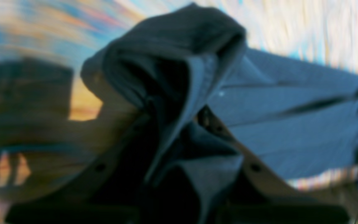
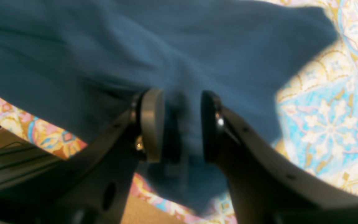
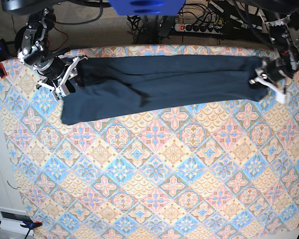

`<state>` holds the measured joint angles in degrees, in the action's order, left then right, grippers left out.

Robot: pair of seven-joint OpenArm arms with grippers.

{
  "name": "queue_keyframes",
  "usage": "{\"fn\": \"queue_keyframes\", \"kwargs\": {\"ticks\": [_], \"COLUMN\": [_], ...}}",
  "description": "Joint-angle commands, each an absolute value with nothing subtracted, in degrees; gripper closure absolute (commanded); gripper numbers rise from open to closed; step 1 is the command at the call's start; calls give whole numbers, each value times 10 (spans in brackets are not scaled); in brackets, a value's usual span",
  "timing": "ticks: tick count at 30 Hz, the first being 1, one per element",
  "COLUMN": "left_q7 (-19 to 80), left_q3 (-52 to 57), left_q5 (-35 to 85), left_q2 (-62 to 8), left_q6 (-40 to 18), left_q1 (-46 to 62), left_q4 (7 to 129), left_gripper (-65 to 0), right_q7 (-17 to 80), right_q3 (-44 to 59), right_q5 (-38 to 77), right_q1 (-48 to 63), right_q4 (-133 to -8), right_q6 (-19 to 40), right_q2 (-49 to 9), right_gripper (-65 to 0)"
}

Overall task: Layout the t-shirt on the table in an organized manner, then fold the t-shirt properly
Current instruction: 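Grasp both ends of the folded strip with both grippers, then fold the strip end with the left gripper toward the right gripper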

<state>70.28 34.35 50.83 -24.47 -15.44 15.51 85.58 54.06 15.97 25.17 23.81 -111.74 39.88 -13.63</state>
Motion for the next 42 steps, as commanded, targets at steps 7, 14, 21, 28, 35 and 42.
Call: {"fn": "queue_keyframes", "kwargs": {"ticks": [7,14,21,28,35,42], "left_q7": [692,716,763,749,743,742], "left_q3": [403,375,369,332,321,261], "left_q5": [467,467,463,463,462,467], "left_q2": [-303,-262,-145,-100,-70,-72], "left_q6": [-155,-155,-155,-155,-155,-155], "left_q1": [152,157,158,154,143,143], "left_q4": [865,965,1035,1032,989,979], "left_gripper": [0,0,0,0,0,-98], "right_q7": [530,530,530,530,530,530], "right_q3": [161,163,164,168,168,168], "right_q5": [298,334,334,335,335,335], "right_q1": [225,209,175,176,176,176], "right_q4": [-1127,-1127,-1127,-1127,-1127,-1127], "right_q6": [400,400,400,400,400,400], "right_q2": [-142,-142,-142,-145,-145,-145], "right_gripper": [-196,-196,-196,-196,-196,-196]}}
